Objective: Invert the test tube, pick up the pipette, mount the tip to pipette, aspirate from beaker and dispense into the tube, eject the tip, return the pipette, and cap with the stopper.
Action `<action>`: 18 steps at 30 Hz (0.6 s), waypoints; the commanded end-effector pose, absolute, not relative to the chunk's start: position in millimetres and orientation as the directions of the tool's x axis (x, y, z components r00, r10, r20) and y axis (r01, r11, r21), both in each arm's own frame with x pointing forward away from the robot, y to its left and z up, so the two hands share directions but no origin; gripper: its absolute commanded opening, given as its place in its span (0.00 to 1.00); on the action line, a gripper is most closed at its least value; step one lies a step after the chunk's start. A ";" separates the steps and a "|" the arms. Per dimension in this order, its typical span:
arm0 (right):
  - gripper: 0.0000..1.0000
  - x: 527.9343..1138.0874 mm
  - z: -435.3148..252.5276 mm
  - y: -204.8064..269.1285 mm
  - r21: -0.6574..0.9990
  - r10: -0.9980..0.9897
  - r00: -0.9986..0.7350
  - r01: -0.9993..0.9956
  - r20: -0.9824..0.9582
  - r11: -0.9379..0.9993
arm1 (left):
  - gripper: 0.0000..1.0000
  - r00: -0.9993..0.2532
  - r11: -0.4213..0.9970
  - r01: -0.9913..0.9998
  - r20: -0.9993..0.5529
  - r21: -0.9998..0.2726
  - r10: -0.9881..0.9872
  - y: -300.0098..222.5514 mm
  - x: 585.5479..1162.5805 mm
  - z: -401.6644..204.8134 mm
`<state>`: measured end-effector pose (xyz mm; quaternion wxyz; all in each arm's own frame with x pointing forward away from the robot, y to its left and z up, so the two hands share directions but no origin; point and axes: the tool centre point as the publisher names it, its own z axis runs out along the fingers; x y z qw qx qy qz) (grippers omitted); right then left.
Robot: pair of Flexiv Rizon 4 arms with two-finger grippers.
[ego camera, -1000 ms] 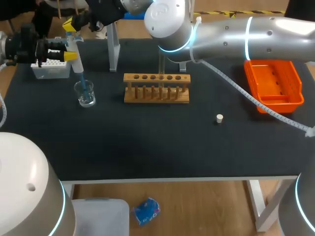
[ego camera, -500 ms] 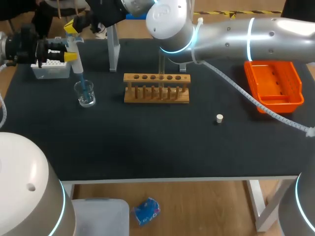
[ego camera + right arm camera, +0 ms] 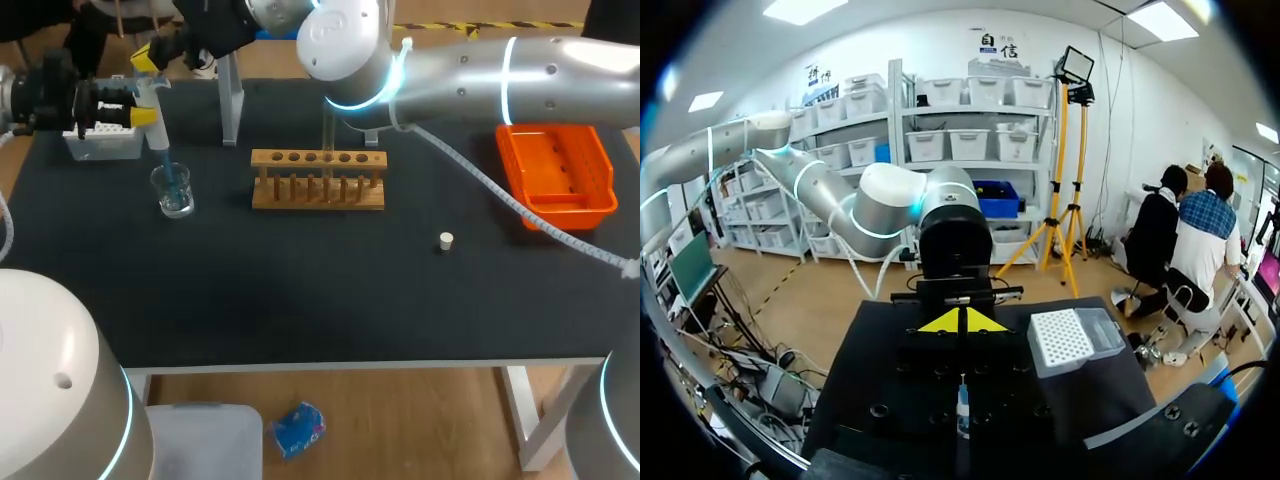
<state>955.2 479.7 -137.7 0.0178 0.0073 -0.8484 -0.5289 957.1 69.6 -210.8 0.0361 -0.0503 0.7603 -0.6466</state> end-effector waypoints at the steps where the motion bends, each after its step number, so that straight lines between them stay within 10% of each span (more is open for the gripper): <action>1: 0.00 954.5 -143.0 478.8 0.896 -0.032 -0.999 0.010 0.027 0.444 | 0.00 -0.993 0.157 -0.029 0.010 -0.987 -0.120 70.7 959.1 -208.1; 18: 0.00 951.5 -157.8 478.3 0.891 -0.028 -0.998 0.037 0.056 0.453 | 0.00 -0.993 0.157 -0.029 0.010 -0.987 -0.120 70.7 959.1 -208.1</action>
